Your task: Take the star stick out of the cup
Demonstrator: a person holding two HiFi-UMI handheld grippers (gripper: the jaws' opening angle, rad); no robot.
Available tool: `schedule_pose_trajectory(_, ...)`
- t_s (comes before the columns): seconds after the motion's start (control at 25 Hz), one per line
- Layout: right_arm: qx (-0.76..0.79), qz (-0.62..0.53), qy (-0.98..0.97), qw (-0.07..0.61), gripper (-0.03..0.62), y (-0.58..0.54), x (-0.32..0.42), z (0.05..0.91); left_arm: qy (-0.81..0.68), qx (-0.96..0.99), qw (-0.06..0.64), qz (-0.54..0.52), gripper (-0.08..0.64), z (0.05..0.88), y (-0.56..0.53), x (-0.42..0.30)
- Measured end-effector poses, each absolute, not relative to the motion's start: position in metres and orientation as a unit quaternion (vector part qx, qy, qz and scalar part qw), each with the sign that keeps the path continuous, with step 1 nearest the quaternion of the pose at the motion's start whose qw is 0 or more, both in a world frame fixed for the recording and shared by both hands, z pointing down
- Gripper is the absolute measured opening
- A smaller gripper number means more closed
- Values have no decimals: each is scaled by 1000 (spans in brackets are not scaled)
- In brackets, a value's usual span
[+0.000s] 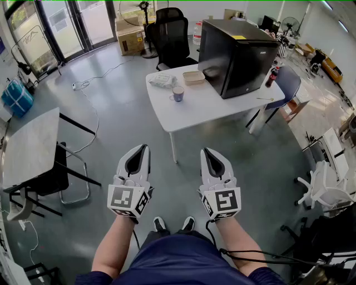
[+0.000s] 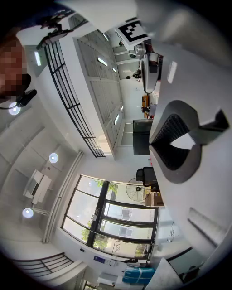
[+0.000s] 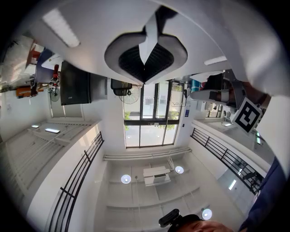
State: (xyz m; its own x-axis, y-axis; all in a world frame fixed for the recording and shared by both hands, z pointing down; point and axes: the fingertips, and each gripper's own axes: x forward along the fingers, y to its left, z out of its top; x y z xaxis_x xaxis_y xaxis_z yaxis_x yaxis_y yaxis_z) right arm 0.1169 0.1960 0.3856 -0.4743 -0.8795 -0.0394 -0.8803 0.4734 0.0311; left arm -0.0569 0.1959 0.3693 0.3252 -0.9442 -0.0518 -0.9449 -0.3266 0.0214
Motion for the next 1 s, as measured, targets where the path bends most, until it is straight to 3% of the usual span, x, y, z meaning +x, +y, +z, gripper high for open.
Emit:
schedule_pose_trajectory(0.56,-519,-3,855,28,6,189,137,392,583,-812,5,14,5,377,184,-48)
schedule_pose_trajectory(1.0,-519,-13,855,0,6,147,123,409,570,-821,0,11,5,391,133,-58)
